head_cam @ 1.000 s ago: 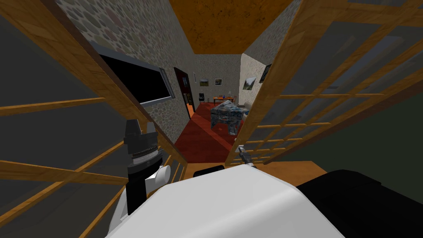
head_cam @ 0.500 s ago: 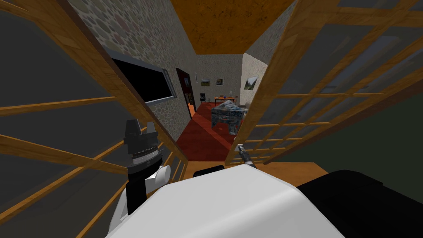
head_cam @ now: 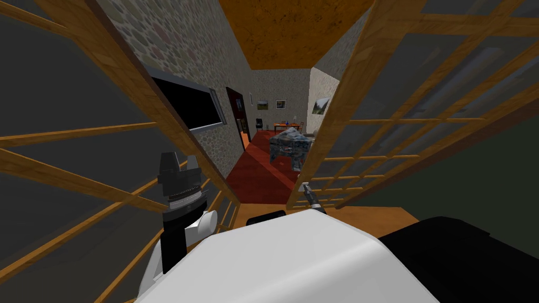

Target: Pull the door open

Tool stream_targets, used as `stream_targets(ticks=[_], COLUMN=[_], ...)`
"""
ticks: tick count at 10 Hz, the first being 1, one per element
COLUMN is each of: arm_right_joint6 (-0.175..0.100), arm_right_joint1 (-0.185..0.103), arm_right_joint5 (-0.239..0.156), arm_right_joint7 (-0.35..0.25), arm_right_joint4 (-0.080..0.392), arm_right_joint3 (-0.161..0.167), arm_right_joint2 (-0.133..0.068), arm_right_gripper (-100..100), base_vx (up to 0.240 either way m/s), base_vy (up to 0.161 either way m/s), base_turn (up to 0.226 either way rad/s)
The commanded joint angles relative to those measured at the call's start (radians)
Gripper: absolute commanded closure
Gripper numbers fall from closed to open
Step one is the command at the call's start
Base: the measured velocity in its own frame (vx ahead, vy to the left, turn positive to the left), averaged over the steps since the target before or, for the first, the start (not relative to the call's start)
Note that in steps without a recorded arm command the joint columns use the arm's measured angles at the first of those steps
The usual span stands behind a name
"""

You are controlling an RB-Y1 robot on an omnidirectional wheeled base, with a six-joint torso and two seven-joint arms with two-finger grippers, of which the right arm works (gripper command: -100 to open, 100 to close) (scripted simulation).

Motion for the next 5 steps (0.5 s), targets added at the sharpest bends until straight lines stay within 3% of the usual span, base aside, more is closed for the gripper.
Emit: stream_targets(ticks=[1,5], arm_right_joint6=[-0.006,0.002], arm_right_joint1=[-0.005,-0.022], arm_right_joint5=[-0.009,-0.07], arm_right_joint7=[-0.036,-0.149], arm_right_joint4=[0.001,0.014], arm_right_joint3=[0.015,0.052], arm_right_joint2=[0.004,-0.008], arm_right_gripper=[100,100], base_vx=[-0.04,-0.044], base_vy=[-0.01,-0.012], base_turn=[0.037,0.037])
